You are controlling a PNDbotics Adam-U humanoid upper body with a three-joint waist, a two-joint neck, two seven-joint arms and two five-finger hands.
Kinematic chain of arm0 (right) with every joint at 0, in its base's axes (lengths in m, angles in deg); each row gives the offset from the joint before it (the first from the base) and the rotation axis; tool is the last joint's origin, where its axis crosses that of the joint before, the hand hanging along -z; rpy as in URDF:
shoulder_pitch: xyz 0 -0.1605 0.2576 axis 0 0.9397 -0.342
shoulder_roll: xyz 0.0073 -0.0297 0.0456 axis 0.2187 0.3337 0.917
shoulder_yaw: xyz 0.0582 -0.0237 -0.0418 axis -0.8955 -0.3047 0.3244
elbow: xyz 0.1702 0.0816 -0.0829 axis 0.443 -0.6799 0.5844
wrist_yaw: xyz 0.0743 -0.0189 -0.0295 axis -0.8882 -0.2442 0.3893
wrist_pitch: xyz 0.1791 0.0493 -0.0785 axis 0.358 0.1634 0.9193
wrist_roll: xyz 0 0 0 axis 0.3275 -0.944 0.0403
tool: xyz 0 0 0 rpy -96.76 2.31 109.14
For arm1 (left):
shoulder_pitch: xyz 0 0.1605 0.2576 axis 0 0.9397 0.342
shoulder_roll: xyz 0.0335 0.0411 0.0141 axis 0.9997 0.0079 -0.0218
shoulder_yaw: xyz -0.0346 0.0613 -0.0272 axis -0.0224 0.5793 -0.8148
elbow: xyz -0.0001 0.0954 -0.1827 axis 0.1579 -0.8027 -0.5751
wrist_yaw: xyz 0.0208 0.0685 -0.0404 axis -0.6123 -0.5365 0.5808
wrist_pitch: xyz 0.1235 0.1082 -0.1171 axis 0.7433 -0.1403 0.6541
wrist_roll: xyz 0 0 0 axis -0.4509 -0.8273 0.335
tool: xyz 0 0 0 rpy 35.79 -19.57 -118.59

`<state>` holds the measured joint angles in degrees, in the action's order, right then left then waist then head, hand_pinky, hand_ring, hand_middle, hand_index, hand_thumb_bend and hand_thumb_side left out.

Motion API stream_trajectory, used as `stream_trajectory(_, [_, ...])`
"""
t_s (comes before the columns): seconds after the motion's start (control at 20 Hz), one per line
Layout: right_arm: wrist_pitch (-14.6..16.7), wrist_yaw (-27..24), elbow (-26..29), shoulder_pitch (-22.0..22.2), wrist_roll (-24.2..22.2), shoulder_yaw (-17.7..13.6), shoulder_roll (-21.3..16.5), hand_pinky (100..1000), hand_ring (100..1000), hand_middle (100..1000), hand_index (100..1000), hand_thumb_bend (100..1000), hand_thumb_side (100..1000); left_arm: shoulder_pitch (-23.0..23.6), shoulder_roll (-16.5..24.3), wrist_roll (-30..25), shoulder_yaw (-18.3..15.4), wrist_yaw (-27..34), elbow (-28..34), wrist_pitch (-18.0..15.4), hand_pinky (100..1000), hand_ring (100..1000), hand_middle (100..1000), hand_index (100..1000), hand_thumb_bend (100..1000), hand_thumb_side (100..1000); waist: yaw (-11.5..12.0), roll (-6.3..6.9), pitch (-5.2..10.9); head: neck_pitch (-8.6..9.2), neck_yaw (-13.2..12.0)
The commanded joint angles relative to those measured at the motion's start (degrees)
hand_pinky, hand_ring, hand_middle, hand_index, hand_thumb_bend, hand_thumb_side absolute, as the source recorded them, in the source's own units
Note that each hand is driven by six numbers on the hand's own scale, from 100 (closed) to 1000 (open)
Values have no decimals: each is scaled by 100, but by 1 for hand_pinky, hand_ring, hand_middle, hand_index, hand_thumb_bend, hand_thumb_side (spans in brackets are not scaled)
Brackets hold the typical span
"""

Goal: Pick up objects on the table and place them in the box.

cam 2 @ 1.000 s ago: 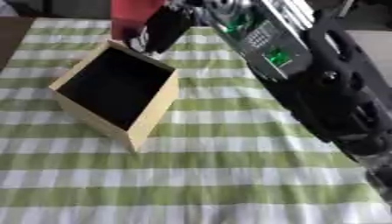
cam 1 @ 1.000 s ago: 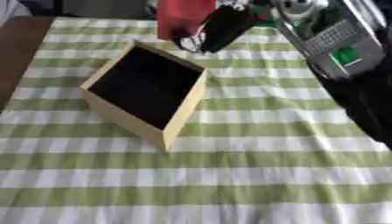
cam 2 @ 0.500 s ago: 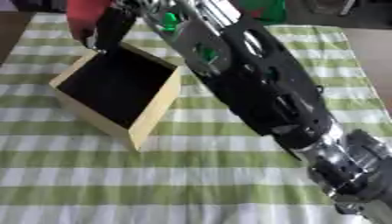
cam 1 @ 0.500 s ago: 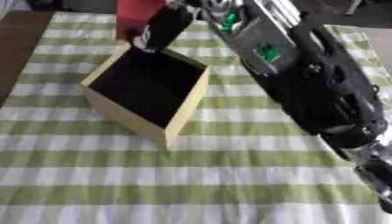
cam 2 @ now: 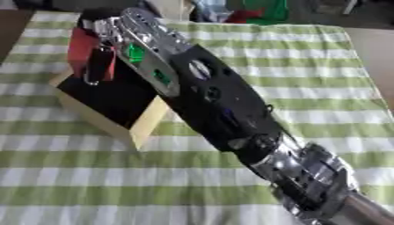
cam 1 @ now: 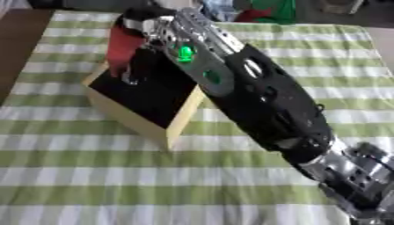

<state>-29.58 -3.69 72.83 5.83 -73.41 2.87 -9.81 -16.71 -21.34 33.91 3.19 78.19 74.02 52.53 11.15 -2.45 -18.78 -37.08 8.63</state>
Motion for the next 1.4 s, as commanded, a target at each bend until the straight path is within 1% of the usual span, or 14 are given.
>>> stream_trajectory(0.05, [-279,69,-330,-113,-411,-143,38,943,990,731,896,100,193,-60,51,0,-21,-1,95,-5,1000,493,444,617,252,100,11,39,100,53,-7])
stream_trajectory(0.2, [-96,148,-534,-117,-272,-225,29,945,992,735,895,100,194,-48,50,1,-23,-3,95,-2,1000,492,444,617,251,100,0,44,97,52,-18])
stream_trajectory(0.4, [-25,168,-546,-152,-154,-309,2,946,995,742,896,100,195,-37,43,0,-24,-5,95,6,1000,492,443,616,250,100,-26,45,95,49,-33])
stream_trajectory(0.5, [-10,196,-584,-158,-161,-303,-7,952,1000,762,912,100,192,-36,39,-3,-23,-5,95,7,1000,492,443,616,250,100,-31,44,94,52,-32])
stream_trajectory(0.55, [18,199,-608,-154,-189,-299,-5,959,1000,785,940,100,180,-34,38,-3,-23,-5,95,7,1000,491,443,616,249,100,-31,46,92,52,-33])
stream_trajectory(0.6, [67,193,-625,-147,-232,-298,-4,963,1000,797,951,100,174,-33,39,-3,-24,-5,95,7,1000,491,443,616,249,100,-31,50,90,51,-36])
stream_trajectory(0.65, [122,189,-635,-140,-276,-298,-4,975,1000,836,979,100,147,-31,40,-2,-25,-5,95,6,1000,491,443,616,250,100,-30,55,89,47,-37])
stream_trajectory(0.7, [188,188,-640,-136,-325,-293,-4,977,1000,842,982,100,143,-30,41,-2,-25,-4,95,5,1000,491,443,616,250,100,-30,58,89,45,-37])
stream_trajectory(0.75, [255,203,-642,-137,-370,-285,-9,986,1000,866,998,100,165,-28,41,-4,-25,-4,95,4,1000,491,443,616,250,100,-31,60,89,44,-36])
stream_trajectory(0.85, [398,242,-607,-151,-421,-291,-25,998,1000,897,1000,121,377,-22,37,-8,-24,0,95,5,1000,491,443,616,250,100,-41,63,89,40,-40])
stream_trajectory(0.9, [471,274,-581,-159,-423,-301,-37,1000,1000,905,1000,141,407,-19,36,-10,-24,1,95,6,1000,491,443,616,249,100,-49,65,89,33,-38])
stream_trajectory(0.95, [534,300,-558,-164,-422,-314,-50,1000,1000,917,1000,173,425,-17,36,-13,-25,1,95,6,1000,491,443,616,248,100,-56,67,90,31,-39])
stream_trajectory(1.15, [734,393,-466,-178,-433,-344,-102,1000,1000,926,1000,231,496,-7,36,-14,-31,2,95,4,1000,491,443,616,251,100,-77,80,97,19,-45])
stream_trajectory(1.4, [890,468,-400,-211,-516,-334,-170,1000,1000,934,1000,272,529,4,38,-10,-34,2,95,5,1000,491,443,616,254,100,-107,95,117,16,-59])
